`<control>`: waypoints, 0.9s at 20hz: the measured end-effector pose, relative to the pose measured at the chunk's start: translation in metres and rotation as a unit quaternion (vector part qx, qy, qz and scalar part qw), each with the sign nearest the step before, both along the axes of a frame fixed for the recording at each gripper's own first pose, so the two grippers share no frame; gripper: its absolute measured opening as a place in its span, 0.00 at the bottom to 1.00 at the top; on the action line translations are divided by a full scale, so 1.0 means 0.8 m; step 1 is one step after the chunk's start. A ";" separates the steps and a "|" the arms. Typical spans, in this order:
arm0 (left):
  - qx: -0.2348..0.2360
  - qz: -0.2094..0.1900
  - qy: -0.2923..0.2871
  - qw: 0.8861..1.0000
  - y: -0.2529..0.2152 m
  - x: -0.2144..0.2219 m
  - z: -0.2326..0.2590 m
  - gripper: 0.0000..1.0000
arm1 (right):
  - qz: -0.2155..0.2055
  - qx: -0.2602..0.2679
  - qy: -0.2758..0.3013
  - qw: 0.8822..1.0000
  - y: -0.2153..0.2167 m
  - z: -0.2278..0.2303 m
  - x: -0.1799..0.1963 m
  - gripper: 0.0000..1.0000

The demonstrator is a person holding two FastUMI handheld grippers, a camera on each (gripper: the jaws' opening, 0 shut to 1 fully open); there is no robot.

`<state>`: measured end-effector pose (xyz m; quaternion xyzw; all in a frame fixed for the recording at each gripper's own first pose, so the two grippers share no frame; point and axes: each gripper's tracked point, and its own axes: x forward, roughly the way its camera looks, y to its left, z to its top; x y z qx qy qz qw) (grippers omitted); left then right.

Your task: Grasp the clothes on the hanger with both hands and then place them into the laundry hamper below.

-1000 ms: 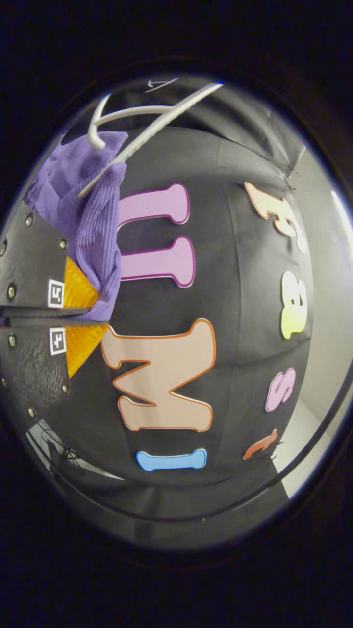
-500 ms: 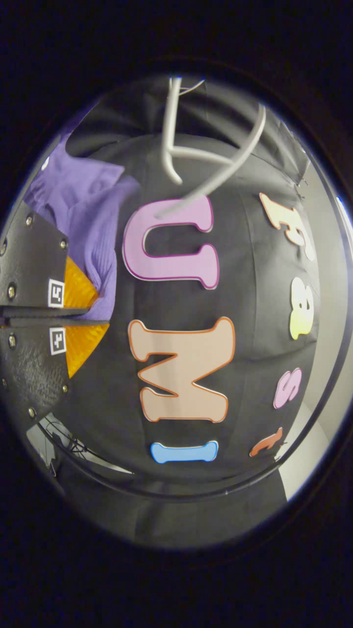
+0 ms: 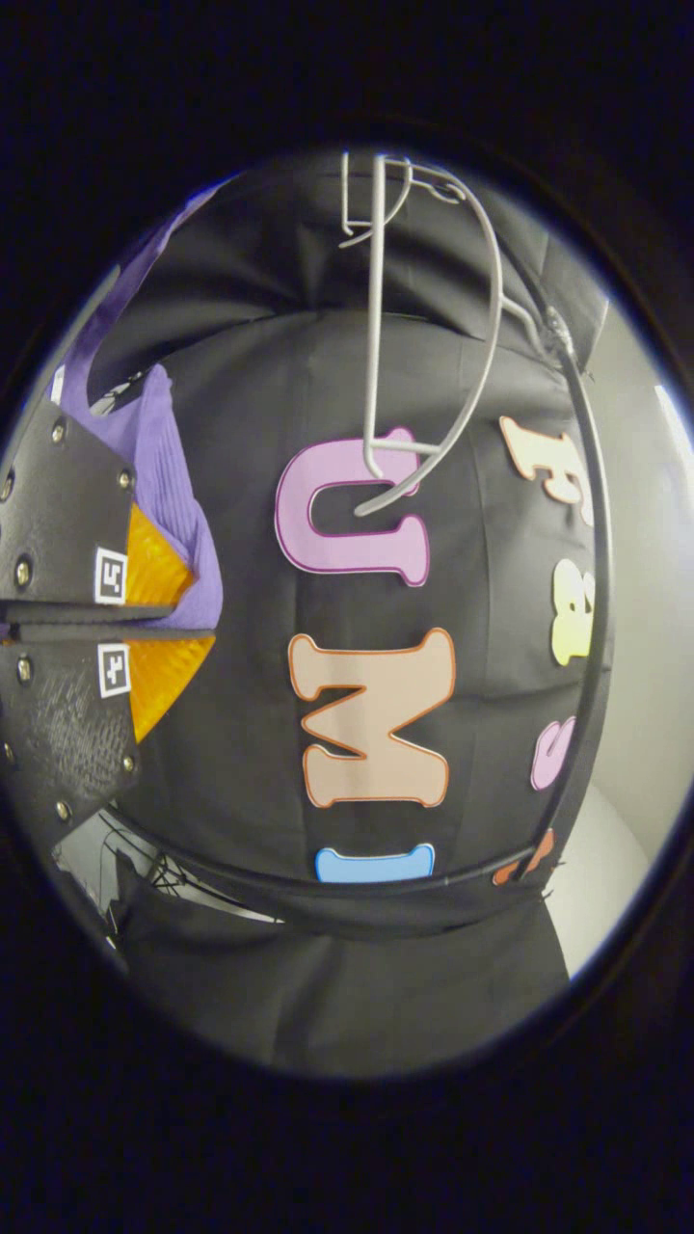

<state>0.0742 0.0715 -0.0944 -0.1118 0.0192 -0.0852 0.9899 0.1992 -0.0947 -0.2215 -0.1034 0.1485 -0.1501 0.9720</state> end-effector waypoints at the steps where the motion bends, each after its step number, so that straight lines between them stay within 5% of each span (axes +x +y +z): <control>1: -0.004 -0.001 0.003 1.000 -0.001 0.002 -0.002 0.01 | -0.001 0.014 -0.005 1.000 0.006 0.010 -0.010 0.01; 13: 0.019 -0.059 0.009 0.998 -0.083 -0.013 -0.024 0.02 | 0.081 0.130 -0.059 0.986 0.138 0.057 -0.100 0.01; 18: 0.027 -0.095 -0.007 0.995 -0.134 -0.015 -0.024 0.01 | 0.099 0.139 -0.065 0.983 0.163 0.059 -0.133 0.05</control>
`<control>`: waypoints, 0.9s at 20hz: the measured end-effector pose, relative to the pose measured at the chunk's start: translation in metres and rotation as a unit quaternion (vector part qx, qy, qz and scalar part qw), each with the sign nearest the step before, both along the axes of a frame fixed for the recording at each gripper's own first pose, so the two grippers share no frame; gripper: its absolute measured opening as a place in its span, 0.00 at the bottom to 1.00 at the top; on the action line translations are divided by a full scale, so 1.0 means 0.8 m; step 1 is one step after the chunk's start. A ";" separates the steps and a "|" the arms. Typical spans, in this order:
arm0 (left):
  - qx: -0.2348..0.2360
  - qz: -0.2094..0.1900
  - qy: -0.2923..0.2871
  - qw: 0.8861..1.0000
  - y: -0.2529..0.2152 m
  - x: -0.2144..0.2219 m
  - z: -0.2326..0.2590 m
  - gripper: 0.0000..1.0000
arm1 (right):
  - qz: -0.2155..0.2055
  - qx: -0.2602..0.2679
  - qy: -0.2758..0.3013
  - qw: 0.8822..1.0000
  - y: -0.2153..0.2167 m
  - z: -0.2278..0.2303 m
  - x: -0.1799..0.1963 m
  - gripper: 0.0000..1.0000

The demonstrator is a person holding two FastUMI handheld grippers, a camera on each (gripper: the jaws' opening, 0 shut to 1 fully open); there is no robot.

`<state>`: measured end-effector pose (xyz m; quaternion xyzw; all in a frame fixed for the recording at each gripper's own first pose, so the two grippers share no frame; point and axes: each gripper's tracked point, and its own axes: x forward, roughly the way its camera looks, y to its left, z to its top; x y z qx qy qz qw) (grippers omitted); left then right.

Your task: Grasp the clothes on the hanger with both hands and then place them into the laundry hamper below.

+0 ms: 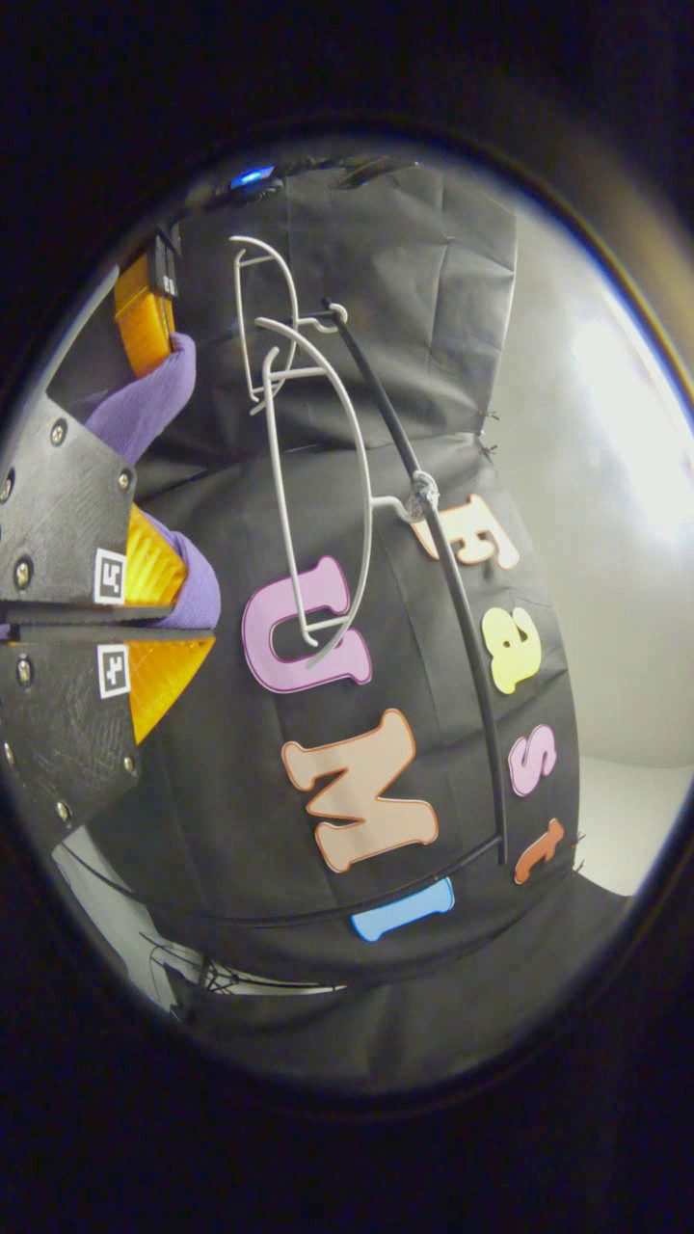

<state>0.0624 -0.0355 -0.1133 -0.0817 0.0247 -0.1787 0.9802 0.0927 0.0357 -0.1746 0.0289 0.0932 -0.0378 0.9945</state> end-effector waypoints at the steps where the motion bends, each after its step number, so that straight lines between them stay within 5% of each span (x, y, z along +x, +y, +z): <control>1: 0.001 -0.002 -0.002 1.000 -0.005 0.002 0.000 0.01 | -0.004 -0.001 -0.005 1.000 -0.002 0.002 -0.004 0.06; 12: 0.016 -0.012 0.016 1.000 -0.046 0.040 -0.074 0.01 | -0.015 -0.005 0.034 0.999 -0.027 -0.075 -0.014 0.01; 18: 0.025 0.005 0.045 0.999 -0.042 0.066 -0.142 0.01 | -0.056 0.022 0.065 0.996 -0.068 -0.141 -0.016 0.01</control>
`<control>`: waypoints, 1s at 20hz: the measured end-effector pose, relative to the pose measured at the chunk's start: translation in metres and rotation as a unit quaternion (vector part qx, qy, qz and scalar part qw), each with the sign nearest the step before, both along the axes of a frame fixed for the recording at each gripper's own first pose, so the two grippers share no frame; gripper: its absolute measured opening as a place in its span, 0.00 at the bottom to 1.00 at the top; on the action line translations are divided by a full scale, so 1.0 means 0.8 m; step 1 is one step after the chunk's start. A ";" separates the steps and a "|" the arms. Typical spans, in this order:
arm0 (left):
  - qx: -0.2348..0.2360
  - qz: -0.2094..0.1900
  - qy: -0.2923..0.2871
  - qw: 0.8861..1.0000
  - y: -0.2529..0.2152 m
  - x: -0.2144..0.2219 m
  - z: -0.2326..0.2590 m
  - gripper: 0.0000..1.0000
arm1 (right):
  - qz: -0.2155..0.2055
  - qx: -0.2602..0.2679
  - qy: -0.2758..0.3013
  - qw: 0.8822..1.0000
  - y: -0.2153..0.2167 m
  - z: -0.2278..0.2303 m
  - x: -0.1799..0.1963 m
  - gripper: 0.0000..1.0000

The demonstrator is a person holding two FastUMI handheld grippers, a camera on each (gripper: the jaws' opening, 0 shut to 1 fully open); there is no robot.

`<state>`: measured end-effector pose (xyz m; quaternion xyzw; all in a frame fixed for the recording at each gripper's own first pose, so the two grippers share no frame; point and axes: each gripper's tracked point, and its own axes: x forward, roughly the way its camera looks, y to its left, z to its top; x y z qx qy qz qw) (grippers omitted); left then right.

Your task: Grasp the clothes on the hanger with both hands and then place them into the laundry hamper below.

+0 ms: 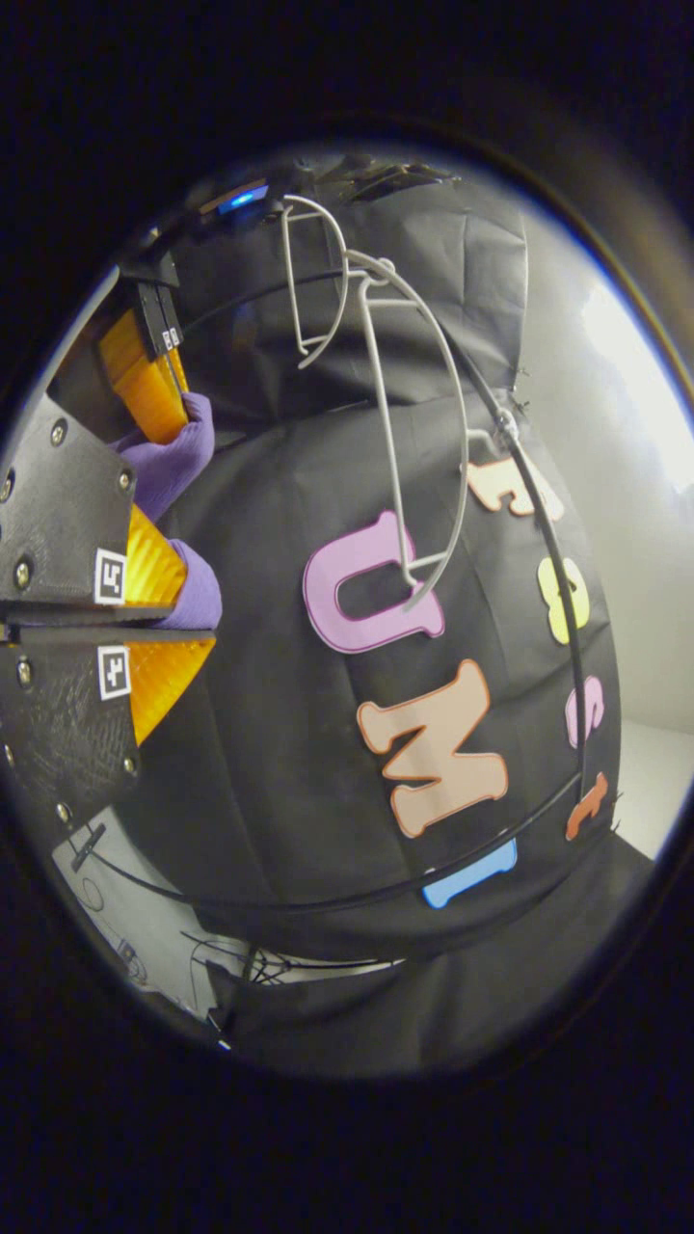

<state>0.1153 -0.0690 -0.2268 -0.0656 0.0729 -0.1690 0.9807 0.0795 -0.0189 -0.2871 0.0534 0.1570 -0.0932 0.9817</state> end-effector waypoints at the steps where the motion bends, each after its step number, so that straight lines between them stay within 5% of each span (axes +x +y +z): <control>1: 0.000 0.006 0.002 1.000 0.002 0.004 -0.012 0.01 | -0.003 0.003 0.005 1.000 -0.003 -0.013 0.001 0.01; 14: 0.005 0.050 0.006 0.999 0.007 0.019 -0.154 0.02 | 0.005 -0.058 0.009 0.998 -0.037 -0.157 -0.003 0.01; 20: 0.011 0.043 0.037 0.998 0.008 0.013 -0.216 0.02 | 0.010 -0.084 0.056 0.995 -0.050 -0.224 -0.020 0.01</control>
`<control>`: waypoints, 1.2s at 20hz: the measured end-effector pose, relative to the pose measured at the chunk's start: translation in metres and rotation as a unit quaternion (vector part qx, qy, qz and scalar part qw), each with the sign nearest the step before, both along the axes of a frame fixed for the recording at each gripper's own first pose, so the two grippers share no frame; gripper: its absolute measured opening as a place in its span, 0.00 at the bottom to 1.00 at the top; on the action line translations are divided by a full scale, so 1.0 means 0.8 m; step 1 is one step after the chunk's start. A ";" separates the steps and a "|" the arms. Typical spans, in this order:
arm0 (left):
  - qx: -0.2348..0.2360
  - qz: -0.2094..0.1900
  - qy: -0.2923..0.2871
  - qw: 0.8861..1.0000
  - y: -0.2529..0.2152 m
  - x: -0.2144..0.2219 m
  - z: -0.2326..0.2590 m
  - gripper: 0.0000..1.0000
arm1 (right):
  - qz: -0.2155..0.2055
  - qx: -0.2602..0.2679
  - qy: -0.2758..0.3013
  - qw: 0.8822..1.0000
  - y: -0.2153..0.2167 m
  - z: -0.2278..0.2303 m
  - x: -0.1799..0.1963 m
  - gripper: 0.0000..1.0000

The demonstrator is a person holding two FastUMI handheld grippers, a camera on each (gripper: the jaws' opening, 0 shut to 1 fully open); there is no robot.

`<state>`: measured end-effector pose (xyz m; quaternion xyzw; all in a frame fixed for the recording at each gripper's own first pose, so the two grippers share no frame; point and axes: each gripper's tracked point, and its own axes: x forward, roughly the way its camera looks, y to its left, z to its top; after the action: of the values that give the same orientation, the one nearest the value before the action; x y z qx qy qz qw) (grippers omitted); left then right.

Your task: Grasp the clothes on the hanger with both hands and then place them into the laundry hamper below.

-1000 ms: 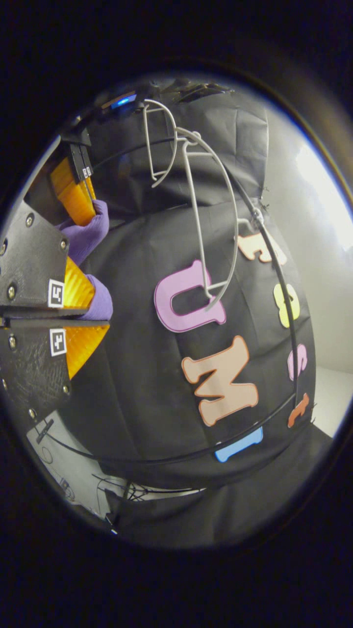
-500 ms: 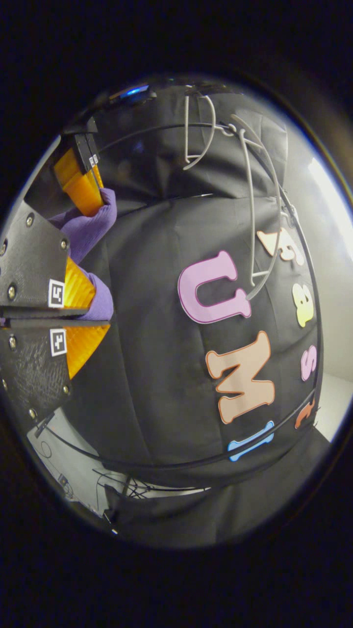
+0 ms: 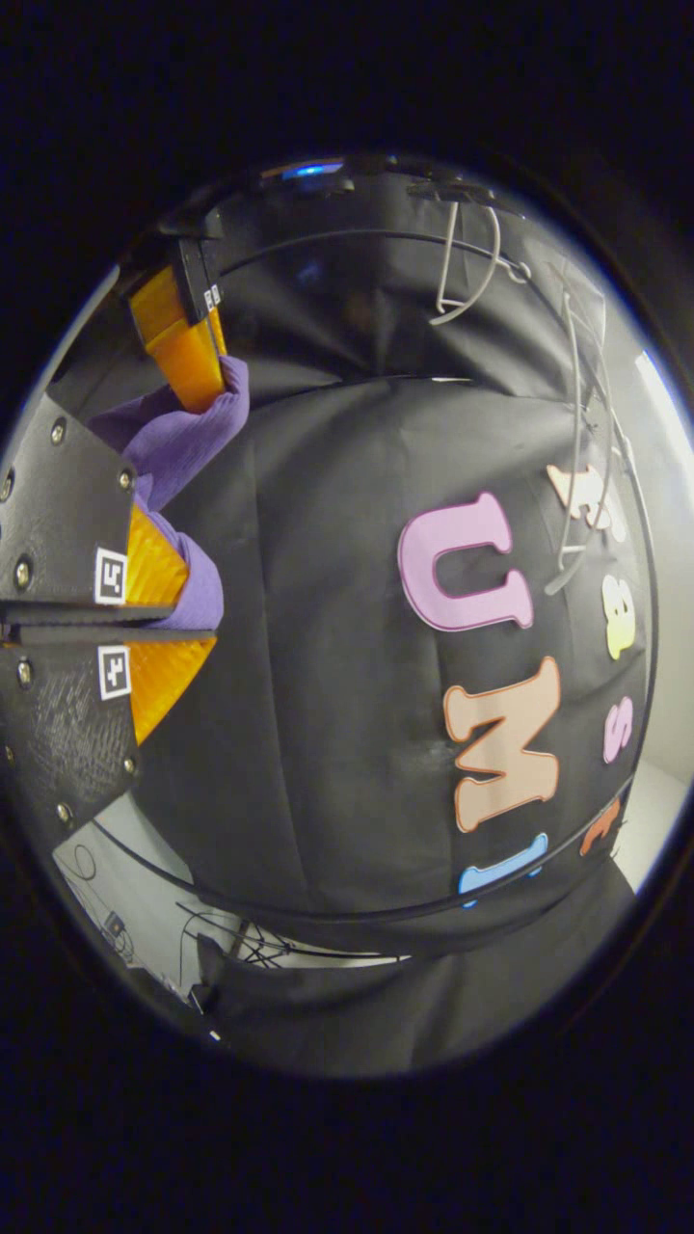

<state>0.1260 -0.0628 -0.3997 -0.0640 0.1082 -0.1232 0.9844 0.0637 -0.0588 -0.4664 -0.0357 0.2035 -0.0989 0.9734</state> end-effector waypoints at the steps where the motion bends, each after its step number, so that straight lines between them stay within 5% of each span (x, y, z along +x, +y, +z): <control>1: 0.007 -0.003 0.002 1.000 0.000 -0.001 -0.009 0.02 | -0.001 -0.005 0.006 1.000 -0.004 -0.007 -0.003 0.01; 16: 0.024 -0.015 0.070 0.997 -0.019 -0.032 -0.125 0.03 | -0.032 -0.029 0.098 0.994 -0.039 -0.099 -0.072 0.00; 21: 0.030 -0.034 0.085 0.995 -0.028 -0.042 -0.140 0.05 | -0.056 -0.022 0.126 0.990 -0.048 -0.112 -0.092 0.07; 22: 0.030 -0.038 0.087 0.995 -0.030 -0.044 -0.141 0.05 | -0.062 -0.026 0.137 0.988 -0.053 -0.120 -0.096 0.14; 24: 0.014 -0.051 0.107 0.993 -0.035 -0.049 -0.147 0.41 | -0.080 -0.047 0.157 0.983 -0.066 -0.126 -0.108 0.57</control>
<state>0.0867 -0.0907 -0.5174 -0.0571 0.2179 -0.1638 0.9604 -0.0228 -0.1115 -0.5671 -0.0802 0.3510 -0.1789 0.9156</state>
